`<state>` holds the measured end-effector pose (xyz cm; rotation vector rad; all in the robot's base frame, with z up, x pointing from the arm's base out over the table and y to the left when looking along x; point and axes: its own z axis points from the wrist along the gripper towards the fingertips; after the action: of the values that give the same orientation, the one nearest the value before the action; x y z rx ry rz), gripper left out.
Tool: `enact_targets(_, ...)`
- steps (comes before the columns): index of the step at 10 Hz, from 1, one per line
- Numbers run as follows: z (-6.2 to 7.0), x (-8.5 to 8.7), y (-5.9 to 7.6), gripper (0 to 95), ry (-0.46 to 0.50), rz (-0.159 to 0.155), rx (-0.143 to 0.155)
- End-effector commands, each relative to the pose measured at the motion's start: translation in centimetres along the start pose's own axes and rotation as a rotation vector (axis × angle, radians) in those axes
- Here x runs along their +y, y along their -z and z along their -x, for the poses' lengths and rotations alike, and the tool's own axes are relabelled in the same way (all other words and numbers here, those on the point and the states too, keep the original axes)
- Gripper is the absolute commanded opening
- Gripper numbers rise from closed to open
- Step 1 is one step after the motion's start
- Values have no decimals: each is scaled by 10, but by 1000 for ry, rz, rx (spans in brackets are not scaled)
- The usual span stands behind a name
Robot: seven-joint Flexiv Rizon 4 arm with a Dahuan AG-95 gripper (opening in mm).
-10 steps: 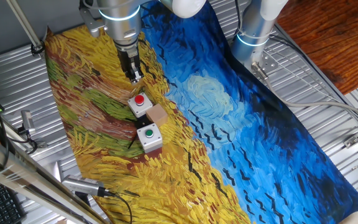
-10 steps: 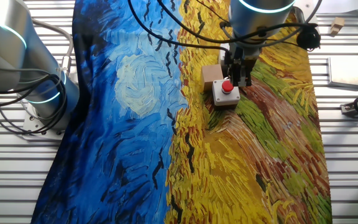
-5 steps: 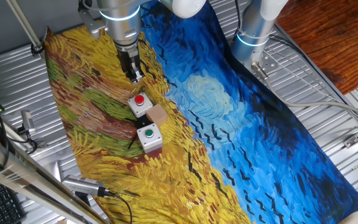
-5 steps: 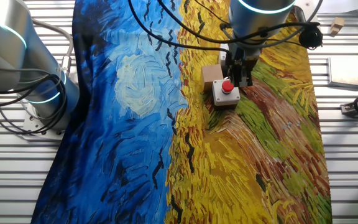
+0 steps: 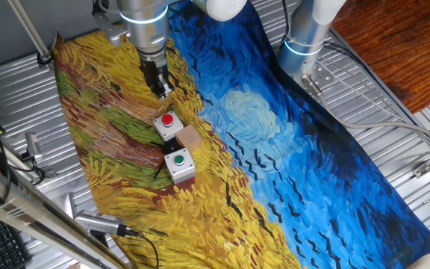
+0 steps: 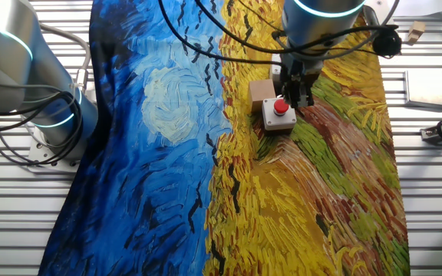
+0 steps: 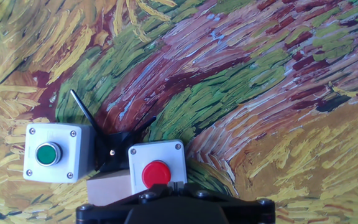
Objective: Turn the hands of a clock
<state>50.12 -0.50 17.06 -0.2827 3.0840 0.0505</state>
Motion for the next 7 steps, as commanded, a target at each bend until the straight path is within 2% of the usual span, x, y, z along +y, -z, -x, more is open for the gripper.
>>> enact_targets(1, -1, -1, -1, 0, 107, 15, -16)
enact_targets(4, -1, -1, -1, 0, 198, 32, 2)
enact_targets(6, -1, -1, -1, 0, 192, 26, 12)
enact_targets(7, 9, 2, -2, 0, 193, 26, 11)
